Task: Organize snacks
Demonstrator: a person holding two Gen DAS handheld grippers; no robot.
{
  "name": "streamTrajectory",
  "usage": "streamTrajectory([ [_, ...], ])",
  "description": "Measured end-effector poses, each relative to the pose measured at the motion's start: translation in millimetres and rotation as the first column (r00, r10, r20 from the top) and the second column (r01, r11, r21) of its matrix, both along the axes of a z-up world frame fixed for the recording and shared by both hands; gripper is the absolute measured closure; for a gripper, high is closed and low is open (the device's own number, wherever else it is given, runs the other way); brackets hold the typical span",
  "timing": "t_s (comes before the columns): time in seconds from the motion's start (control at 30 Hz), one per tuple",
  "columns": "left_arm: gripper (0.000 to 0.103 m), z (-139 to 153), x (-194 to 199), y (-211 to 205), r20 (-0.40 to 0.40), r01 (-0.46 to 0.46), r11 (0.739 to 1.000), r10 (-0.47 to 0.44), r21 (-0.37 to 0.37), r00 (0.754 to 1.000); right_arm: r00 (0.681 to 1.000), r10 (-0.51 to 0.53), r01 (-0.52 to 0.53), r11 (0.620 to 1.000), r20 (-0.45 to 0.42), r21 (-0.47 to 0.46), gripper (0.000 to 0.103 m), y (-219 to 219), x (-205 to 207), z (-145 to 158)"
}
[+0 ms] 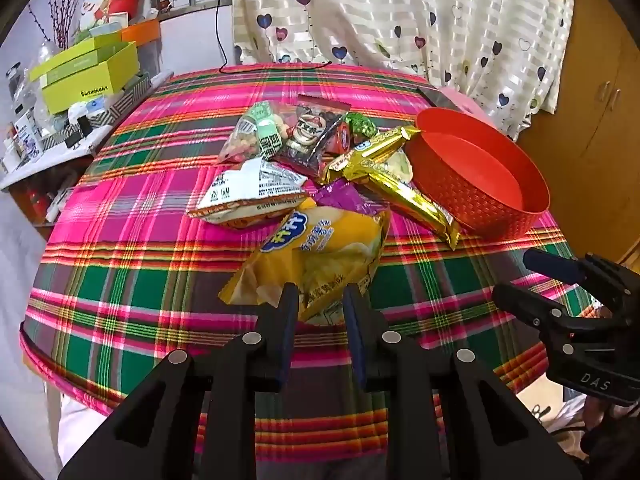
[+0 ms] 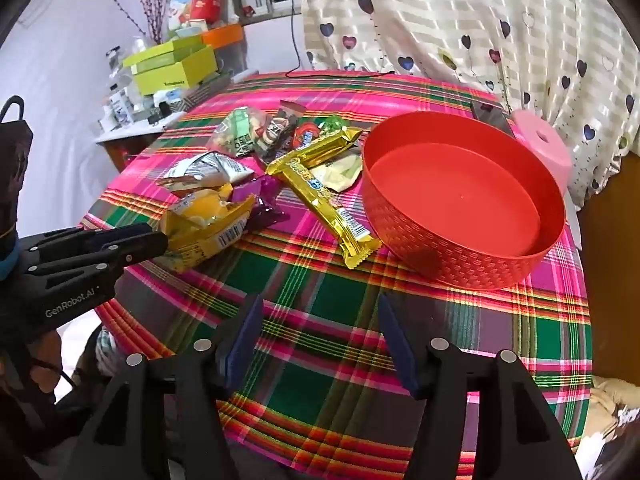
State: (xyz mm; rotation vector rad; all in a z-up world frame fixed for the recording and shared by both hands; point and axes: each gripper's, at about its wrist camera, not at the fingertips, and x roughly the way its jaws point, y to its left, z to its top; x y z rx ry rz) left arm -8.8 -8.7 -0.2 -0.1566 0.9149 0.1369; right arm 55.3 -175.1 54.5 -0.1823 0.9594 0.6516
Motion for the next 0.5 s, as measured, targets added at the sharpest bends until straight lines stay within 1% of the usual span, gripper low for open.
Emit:
streamTrajectory([
  [0.17, 0.079, -1.9, -0.5, 0.9, -0.015, -0.007, 1.000, 0.007, 0.008, 1.000, 1.000, 0.003, -0.003, 1.000, 0.002, -0.005, 0.044, 4.6, -0.4, 4.8],
  [0.4, 0.079, -2.2, -2.8, 3.1, -0.017, -0.011, 1.000, 0.011, 0.001, 1.000, 1.000, 0.006, -0.006, 1.000, 0.000, -0.006, 0.044, 5.4, 0.1, 3.2],
  [0.5, 0.079, -2.4, -3.1, 3.3, -0.025, -0.014, 1.000, 0.014, 0.012, 1.000, 1.000, 0.004, -0.004, 1.000, 0.001, -0.007, 0.044, 5.9, -0.4, 2.7],
])
